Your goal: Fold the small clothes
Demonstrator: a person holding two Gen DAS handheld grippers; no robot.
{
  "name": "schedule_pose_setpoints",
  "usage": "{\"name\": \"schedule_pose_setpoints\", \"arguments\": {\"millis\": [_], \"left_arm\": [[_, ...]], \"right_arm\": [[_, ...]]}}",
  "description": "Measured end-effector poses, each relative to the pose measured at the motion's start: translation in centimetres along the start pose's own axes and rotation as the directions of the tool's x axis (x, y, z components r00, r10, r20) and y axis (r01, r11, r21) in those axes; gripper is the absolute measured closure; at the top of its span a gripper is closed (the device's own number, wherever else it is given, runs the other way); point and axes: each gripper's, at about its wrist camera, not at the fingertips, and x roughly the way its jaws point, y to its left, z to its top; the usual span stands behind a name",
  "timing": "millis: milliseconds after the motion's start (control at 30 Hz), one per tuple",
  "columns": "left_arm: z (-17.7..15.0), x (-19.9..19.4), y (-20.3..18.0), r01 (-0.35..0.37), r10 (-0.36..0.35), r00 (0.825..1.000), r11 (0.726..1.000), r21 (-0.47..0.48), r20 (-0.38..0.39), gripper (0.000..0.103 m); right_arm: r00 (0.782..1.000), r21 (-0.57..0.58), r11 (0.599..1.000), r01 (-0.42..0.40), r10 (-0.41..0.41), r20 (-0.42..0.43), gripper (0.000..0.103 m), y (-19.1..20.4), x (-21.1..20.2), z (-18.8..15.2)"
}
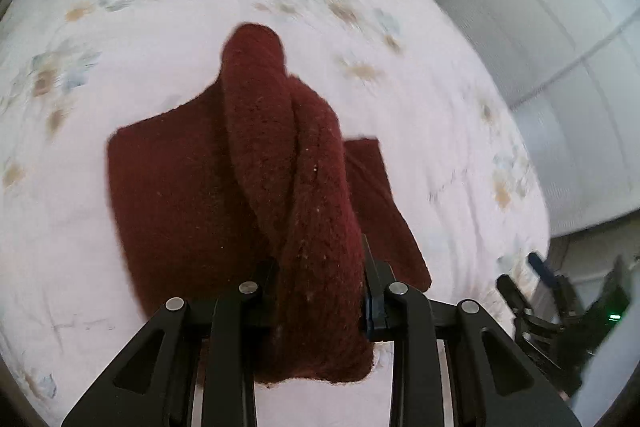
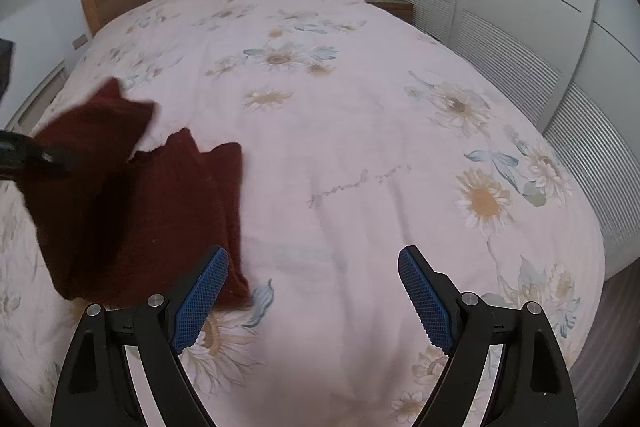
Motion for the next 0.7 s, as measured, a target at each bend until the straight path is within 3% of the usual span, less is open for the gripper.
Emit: {"name": "schedule_pose_setpoints", "arguments": {"millis": [200, 300, 367, 467, 533, 600, 700], "left_arm": [[-1.9, 6.4, -2.5, -0.149, 0.15, 0.988, 0.989, 0.013, -0.039, 0.077], [-2.3, 7.3, -2.2, -0.158, 0.158, 0.987, 0.987, -0.001, -0.035, 0.071], [-2.3, 7.2, -2.3, -0.164, 0.164, 0.986, 0.986, -0.001, -0.035, 0.06], [-2.0, 6.7, -2.2, -0.17, 0.169, 0.984, 0.985, -0.024, -0.049, 0.059], [-2.0, 5.9, -2.5, -0.166, 0.164, 0.985, 0.985, -0.038, -0.063, 0.049], [-1.8, 5.5, -2.7, -0.135, 0.132, 0.989, 0.99, -0.044, -0.067, 0.02], [-1.5, 4.4, -2.8, -0.122, 0.12, 0.992, 0.991, -0.053, -0.035, 0.013]], "right_arm": [[0.998, 0.019, 1.0, 0.002, -0.001, -0.064, 0.015, -1.3, 1.2, -1.9], [0.996, 0.02, 1.0, 0.009, -0.007, -0.091, 0.015, -1.6, 1.8, -2.8], [0.995, 0.025, 1.0, 0.009, -0.007, -0.103, 0.015, -1.8, 2.1, -3.3], [0.994, 0.038, 0.999, 0.003, 0.001, -0.107, 0.015, -1.9, 2.0, -3.5], [0.994, 0.04, 0.999, 0.001, 0.003, -0.105, 0.015, -1.8, 1.9, -3.5], [0.995, 0.037, 0.999, -0.001, 0.005, -0.104, 0.015, -1.7, 1.8, -3.4], [0.994, 0.027, 1.0, -0.013, 0.015, -0.106, 0.015, -1.3, 1.6, -3.3]]}}
